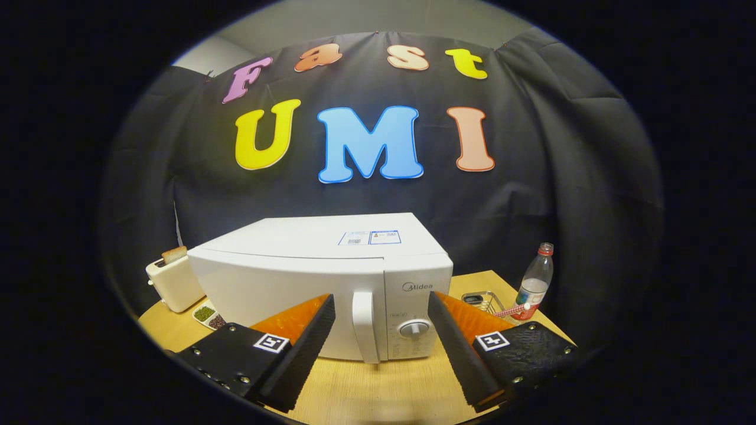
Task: Open the microwave, put the food inside, and close the microwave door.
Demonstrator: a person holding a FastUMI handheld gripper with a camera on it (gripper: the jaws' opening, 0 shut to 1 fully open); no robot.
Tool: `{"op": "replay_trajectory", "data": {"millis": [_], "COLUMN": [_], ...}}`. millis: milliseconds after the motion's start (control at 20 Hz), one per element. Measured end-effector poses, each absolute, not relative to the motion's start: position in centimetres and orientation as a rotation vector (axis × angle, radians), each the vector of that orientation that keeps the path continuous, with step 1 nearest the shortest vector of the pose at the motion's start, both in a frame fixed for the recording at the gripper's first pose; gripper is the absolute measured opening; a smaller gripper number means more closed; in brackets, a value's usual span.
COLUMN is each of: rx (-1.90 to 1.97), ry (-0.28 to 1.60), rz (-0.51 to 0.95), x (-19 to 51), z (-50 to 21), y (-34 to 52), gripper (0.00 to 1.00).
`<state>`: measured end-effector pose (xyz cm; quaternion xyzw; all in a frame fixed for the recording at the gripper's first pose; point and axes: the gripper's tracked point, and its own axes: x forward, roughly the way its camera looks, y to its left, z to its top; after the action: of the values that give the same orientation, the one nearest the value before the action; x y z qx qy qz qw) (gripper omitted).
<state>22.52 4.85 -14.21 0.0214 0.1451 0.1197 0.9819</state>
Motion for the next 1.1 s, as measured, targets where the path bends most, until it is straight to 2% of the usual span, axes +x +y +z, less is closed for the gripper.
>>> {"op": "replay_trajectory", "data": {"millis": [200, 350, 400, 550, 600, 700, 800, 900, 950, 1000, 1050, 1100], "rx": [0.037, 0.037, 0.036, 0.053, 0.041, 0.035, 0.021, 0.009, 0.002, 0.005, 0.002, -0.002], "ry": [0.352, 0.388, 0.393, 0.438, 0.448, 0.447, 0.451, 0.443, 0.44, 0.444, 0.447, 0.445], "rz": [0.248, 0.258, 0.259, 0.283, 0.262, 0.27, 0.273, 0.265, 0.265, 0.264, 0.275, 0.28], "x": [23.7, 24.2, 24.4, 24.7, 24.7, 24.8, 25.1, 25.2, 25.3, 25.0, 25.0, 24.8], "z": [-16.9, -18.2, -18.6, -19.9, -20.3, -20.2, -20.4, -20.5, -20.2, -20.2, -20.1, -20.1], "y": [5.8, 6.3, 6.4, 7.4, 7.1, 7.6, 8.1, 8.1, 7.9, 8.0, 8.1, 8.2], "gripper": [0.99, 0.92, 0.85, 0.85, 0.8, 0.45, 0.45, 0.28, 0.29, 0.23, 0.22, 0.13]}}
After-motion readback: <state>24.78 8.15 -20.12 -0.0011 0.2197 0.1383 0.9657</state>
